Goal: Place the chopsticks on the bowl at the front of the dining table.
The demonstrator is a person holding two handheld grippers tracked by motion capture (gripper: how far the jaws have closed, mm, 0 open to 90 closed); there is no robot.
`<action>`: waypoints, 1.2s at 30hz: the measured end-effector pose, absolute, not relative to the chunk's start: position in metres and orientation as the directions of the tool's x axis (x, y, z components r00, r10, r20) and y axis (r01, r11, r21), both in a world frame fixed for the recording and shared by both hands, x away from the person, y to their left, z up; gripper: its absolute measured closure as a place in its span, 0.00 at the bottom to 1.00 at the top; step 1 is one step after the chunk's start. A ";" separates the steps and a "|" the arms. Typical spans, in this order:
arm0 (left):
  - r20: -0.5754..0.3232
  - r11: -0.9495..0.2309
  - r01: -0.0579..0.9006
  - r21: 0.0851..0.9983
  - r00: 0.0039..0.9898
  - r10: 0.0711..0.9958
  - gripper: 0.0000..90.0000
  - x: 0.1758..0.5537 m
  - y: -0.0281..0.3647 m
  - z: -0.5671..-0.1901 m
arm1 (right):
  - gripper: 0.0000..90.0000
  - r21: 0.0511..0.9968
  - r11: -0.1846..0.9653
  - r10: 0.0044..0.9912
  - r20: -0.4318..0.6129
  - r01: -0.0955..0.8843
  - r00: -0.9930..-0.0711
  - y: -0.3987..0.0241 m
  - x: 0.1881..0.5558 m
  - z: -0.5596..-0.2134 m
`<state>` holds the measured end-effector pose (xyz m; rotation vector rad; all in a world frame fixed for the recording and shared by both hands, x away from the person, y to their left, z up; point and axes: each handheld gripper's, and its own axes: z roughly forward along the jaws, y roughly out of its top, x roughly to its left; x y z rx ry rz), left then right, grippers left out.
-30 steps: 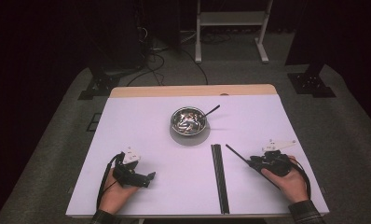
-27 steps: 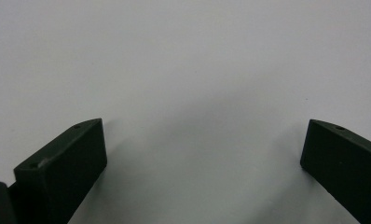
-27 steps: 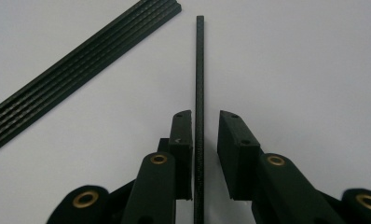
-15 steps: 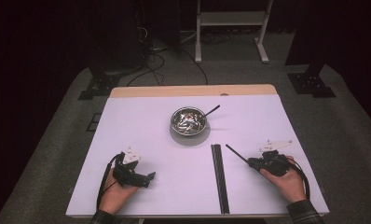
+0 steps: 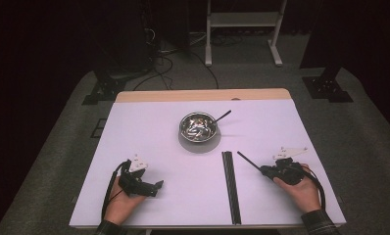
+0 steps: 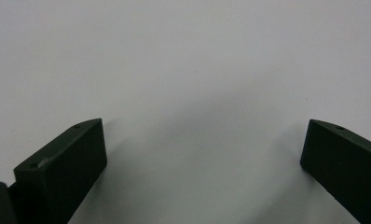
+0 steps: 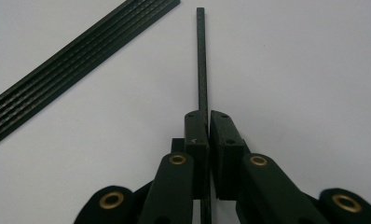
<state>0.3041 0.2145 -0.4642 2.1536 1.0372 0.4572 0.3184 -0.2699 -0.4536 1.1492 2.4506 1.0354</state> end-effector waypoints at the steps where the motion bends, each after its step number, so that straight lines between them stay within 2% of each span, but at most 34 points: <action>1: 0.016 -0.440 0.541 0.716 0.618 0.786 0.00 0.304 0.214 -0.464 | 0.95 0.691 0.438 0.747 0.076 0.575 -0.660 -0.270 0.318 -0.454; 36: 0.015 -0.440 0.542 0.716 0.618 0.786 0.00 0.304 0.214 -0.464 | 0.95 0.738 0.401 0.747 0.079 0.543 -0.660 -0.274 0.320 -0.433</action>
